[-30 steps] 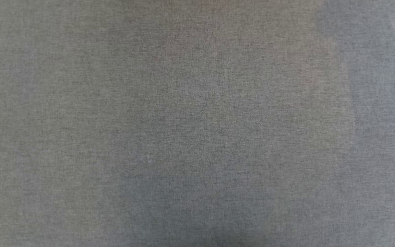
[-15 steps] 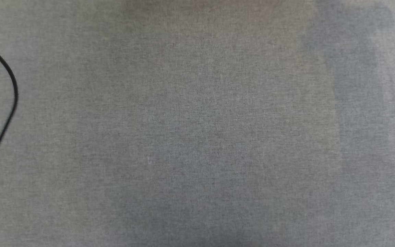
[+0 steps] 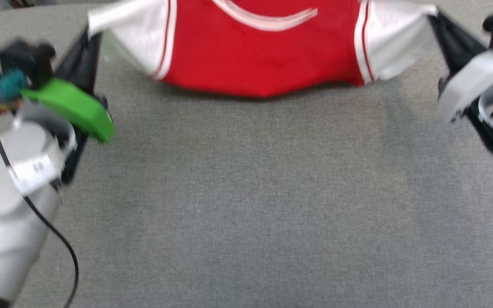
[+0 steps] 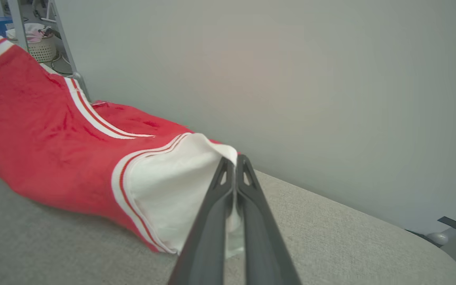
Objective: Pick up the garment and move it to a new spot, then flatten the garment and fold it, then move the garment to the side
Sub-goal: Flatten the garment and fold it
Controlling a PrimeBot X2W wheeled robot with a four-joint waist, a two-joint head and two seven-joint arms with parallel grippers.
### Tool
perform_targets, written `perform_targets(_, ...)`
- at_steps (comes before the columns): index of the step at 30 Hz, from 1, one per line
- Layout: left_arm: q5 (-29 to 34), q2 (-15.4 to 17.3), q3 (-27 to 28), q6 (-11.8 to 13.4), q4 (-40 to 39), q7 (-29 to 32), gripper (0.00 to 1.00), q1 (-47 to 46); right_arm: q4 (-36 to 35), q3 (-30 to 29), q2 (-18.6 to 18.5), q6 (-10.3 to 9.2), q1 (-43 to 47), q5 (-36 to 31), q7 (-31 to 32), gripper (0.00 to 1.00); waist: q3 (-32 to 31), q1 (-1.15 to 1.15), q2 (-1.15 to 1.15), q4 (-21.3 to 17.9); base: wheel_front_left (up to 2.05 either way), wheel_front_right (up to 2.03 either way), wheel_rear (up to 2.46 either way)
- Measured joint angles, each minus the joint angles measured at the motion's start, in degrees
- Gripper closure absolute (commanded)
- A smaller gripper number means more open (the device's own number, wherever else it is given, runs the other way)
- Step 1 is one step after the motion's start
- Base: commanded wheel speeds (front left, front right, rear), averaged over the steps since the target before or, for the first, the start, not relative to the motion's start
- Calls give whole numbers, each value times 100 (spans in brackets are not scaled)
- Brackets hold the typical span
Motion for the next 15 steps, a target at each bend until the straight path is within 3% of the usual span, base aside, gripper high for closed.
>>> perform_targets(10,-281,-12,305,415,-733,0,100,2597,-780,-205,-610,0,2335,339,9,100,-743,0,0,59,0,0,0)
perform_targets(15,-312,-122,397,565,-760,0,100,3411,-949,-524,-628,0,3323,573,62,100,-1020,0,0,90,0,0,0)
